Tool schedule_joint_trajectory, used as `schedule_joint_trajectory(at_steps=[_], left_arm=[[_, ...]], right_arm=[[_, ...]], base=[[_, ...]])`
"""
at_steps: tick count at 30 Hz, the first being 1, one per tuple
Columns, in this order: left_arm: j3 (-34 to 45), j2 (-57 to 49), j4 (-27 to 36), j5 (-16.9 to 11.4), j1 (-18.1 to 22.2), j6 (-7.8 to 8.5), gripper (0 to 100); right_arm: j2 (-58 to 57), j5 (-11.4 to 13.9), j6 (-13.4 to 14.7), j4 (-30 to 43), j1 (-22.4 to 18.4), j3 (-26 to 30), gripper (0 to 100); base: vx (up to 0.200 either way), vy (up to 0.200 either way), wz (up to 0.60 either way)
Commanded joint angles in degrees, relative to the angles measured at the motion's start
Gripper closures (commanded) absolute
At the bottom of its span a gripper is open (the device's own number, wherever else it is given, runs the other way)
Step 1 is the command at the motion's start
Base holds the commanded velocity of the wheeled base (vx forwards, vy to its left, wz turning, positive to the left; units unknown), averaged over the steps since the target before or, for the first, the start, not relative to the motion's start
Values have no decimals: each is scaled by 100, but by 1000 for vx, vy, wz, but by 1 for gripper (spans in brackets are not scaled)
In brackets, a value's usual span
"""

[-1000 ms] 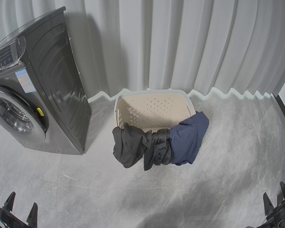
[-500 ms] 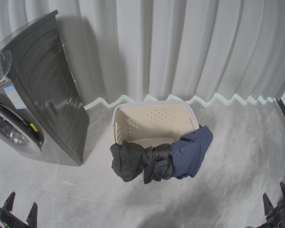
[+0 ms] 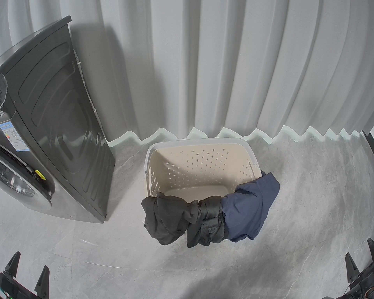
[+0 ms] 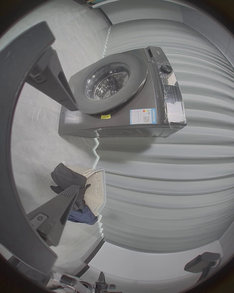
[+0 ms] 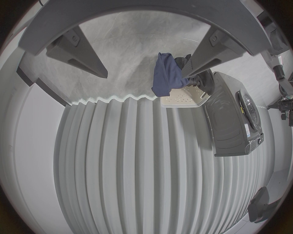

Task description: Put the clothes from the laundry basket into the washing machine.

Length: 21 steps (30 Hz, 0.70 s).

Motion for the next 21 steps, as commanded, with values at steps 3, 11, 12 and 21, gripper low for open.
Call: schedule_joint_trajectory(at_steps=[3,11,12,21], left_arm=[[84,-86,-1,6,-6,-14,0],[84,-86,-1,6,-6,3,0],[84,-86,-1,6,-6,3,0],[84,-86,-1,6,-6,-5,0]], right_arm=[[-95,4,-4,0,0,101,0],[-95,4,-4,0,0,101,0],[-95,4,-4,0,0,101,0],[-95,4,-4,0,0,101,0]], base=[[0,0,0],[100,0,0],[200,0,0],[200,0,0]])
